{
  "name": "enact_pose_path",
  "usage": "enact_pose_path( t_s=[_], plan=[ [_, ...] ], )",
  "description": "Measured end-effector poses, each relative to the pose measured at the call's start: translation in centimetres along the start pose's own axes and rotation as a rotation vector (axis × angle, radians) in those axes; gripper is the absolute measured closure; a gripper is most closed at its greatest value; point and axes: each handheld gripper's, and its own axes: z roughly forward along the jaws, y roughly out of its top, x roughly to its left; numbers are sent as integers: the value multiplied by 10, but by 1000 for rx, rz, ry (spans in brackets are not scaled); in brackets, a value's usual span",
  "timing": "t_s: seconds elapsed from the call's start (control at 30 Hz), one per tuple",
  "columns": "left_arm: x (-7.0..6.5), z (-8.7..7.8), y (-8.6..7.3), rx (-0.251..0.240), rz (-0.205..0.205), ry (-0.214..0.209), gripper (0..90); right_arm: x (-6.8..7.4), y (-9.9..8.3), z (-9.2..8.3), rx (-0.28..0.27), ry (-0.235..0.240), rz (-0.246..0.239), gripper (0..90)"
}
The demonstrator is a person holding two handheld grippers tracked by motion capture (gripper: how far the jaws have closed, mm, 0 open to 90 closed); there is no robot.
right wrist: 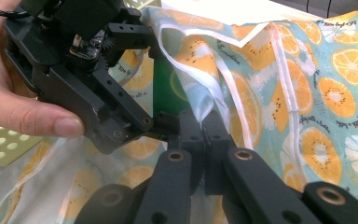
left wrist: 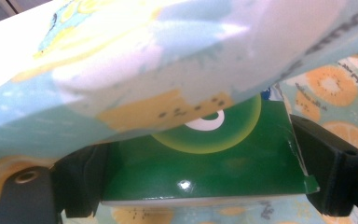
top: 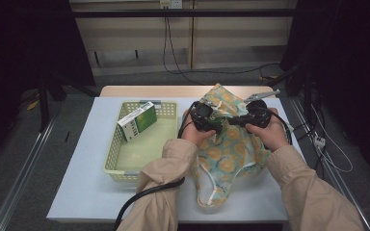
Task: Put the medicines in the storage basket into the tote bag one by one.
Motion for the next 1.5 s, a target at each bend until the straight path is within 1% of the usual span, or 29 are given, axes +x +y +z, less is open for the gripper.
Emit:
enact_pose_path(
  t_s=[0.13, 0.17, 0.2, 0.23, 0.27, 0.3, 0.33, 0.4, 0.43, 0.47, 0.5, 0.53, 0.63, 0.7, 0.73, 0.83, 0.87, 0.9, 1.07, 1.13, 1.2, 1.3, 1.43, 1.5],
  plan=[
    [0, -8, -3, -1, -7, -34, 137, 0, 0, 0, 0, -1, 2, 900],
    [0, -12, -4, 4, -3, -42, 137, 0, 0, 0, 1, -1, 1, 900],
    [-1, -15, -5, -4, -1, -45, 130, 0, 0, 0, 1, -1, 1, 900],
    [-1, -19, -6, -2, 2, -51, 123, 0, 0, 0, 1, -3, 1, 900],
    [-2, -22, -7, -1, 4, -27, 117, 0, 0, 0, 4, -3, -1, 900],
    [-1, -26, -7, -4, 1, -71, 112, 0, 0, 1, 4, -5, -3, 900],
    [0, -32, -8, -17, -6, -72, 111, 1, 1, 0, 6, -8, -5, 900],
    [1, -40, -9, -29, -46, -120, 94, 2, 1, 0, 8, -8, -9, 900],
    [0, -45, -9, -25, -38, -126, 95, 2, 1, 0, 7, -8, -9, 900],
    [-1, -49, -9, -23, -6, -122, 97, 2, 2, 0, 9, -9, -9, 900],
    [-3, -54, -9, -21, 9, -134, 97, 3, 2, -1, 9, -10, -12, 900],
    [-4, -58, -9, -22, 15, -144, 99, 3, 2, -1, 9, -10, -12, 900],
    [-5, -71, -8, -29, 29, -146, 101, 3, 1, -2, 9, -12, -10, 900],
    [-4, -79, -7, -37, 31, -156, 101, 4, 1, -2, 8, -12, -8, 900],
    [-4, -83, -7, -39, 42, -153, 100, 4, 1, -2, 7, -14, -9, 900],
    [0, -93, -9, -42, 50, -156, 96, 5, 1, -2, 9, -11, -12, 900],
    [2, -96, -10, -52, 43, -168, 82, 6, 1, -1, 10, -9, -14, 900],
    [5, -98, -11, -58, 54, -171, 61, 6, 0, -1, 12, -6, -16, 900],
    [17, -113, -17, -72, 54, -155, 53, 8, 0, 1, 17, -4, -21, 900],
    [22, -119, -20, -75, 70, -150, 54, 8, 0, 1, 15, -4, -20, 900],
    [28, -123, -22, -82, 59, -141, 52, 8, 0, 1, 16, -5, -19, 900],
    [38, -129, -28, -76, 43, -123, 52, 8, -1, 1, 19, -5, -16, 900],
    [52, -134, -38, -69, 37, -108, 51, 8, -1, 1, 21, -4, -18, 900],
    [60, -138, -42, -62, 35, -90, 51, 7, -2, 1, 20, -5, -17, 900]
  ],
)
